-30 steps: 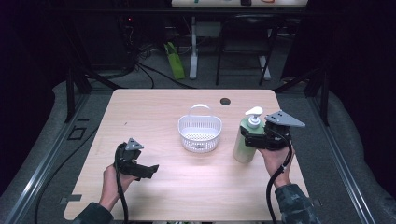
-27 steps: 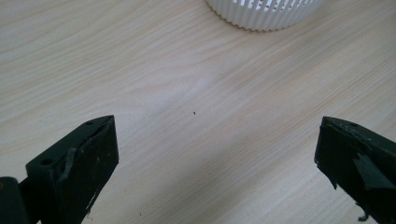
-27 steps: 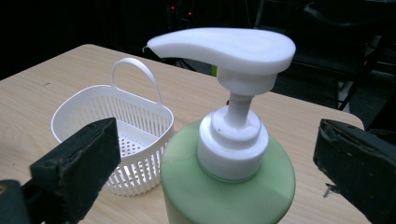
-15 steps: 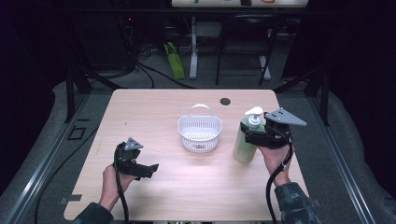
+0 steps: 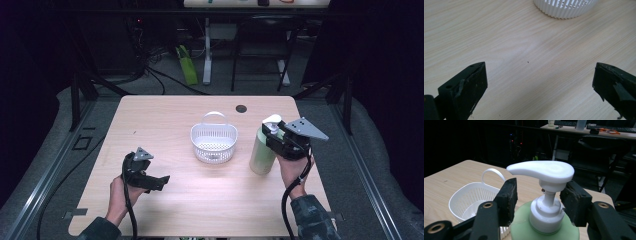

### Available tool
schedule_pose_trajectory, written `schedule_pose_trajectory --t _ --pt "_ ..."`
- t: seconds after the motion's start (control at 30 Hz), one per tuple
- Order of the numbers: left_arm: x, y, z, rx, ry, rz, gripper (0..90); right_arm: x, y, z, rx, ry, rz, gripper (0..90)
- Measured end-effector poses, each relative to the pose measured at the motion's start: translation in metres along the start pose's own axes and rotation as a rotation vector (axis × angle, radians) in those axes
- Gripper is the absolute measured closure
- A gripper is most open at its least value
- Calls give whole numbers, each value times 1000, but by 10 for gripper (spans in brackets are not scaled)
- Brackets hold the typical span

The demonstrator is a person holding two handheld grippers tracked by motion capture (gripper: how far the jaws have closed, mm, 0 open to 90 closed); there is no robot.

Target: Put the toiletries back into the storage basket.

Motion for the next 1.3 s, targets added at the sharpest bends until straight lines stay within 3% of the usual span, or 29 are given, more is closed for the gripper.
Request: schedule_pose_trajectory --t 0.43,0.83,1.3 --pt "4 6 1 -4 8 -20 0 -1 -6 1 20 -46 49 667" --pt "4 2 3 1 19 -5 0 0 -8 2 45 -70 30 683" --pt "3 3 2 -4 17 0 1 -2 -9 4 35 -54 37 684"
Point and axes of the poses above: each handheld gripper's, and its own axes: z roughly forward along the jaws, x roughly out of its underside, y roughly to its left, the point moved 8 cm from there along z, roughly forward along the jaws, and after that the axes turned 11 degrees about x, right-handed, at the moved point
